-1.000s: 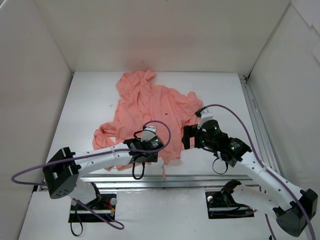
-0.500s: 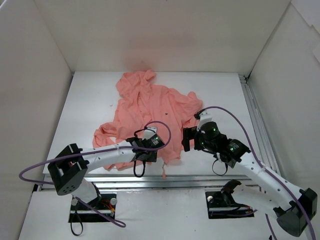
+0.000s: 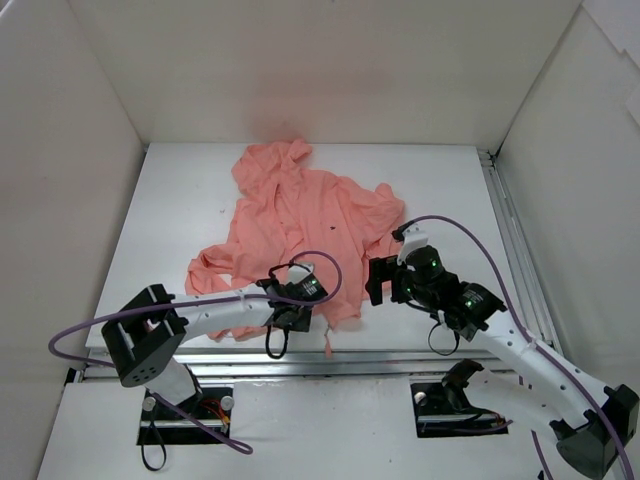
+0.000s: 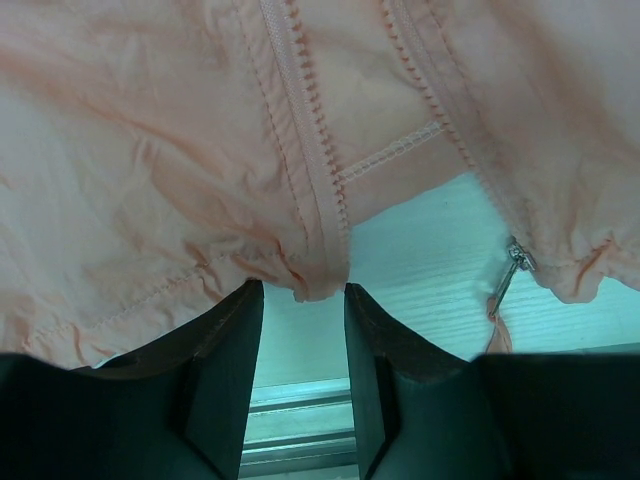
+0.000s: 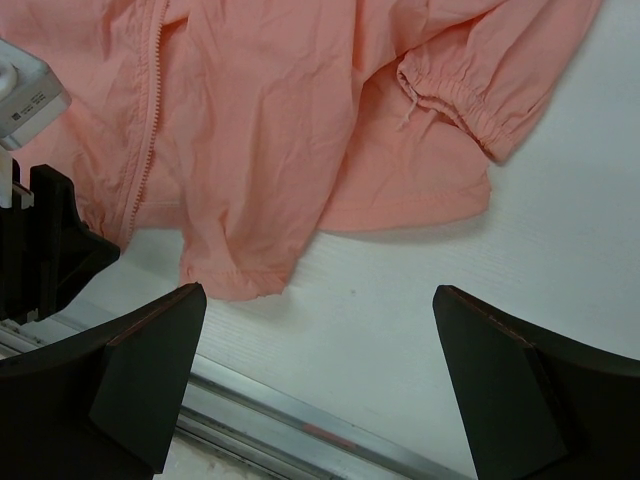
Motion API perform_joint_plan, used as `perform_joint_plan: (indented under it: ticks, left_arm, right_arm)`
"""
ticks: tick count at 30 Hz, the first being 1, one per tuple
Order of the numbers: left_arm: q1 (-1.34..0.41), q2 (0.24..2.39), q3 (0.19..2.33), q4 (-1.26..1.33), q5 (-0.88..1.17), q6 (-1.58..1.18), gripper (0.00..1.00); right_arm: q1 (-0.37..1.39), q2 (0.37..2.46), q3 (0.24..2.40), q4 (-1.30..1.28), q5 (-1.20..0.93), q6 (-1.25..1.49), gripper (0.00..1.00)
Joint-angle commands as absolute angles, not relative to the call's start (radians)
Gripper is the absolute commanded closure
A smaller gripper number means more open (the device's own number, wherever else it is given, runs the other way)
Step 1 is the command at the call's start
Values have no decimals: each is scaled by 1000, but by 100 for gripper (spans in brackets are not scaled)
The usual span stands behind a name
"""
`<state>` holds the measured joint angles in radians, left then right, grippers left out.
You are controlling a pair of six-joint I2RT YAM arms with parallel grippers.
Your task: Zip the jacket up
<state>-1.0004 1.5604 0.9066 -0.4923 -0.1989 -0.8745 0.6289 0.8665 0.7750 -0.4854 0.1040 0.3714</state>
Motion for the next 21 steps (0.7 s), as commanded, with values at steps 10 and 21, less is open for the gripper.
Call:
perform_joint_plan:
  ticks: [10, 21]
  left_arm:
    - [-967, 1493, 910, -495, -212, -862, 65]
    - [-946, 1514, 910, -489, -186, -835, 67]
  right_arm:
    - [638, 859, 778, -448, 106, 377, 2]
    - [638, 865, 779, -448, 109, 374, 2]
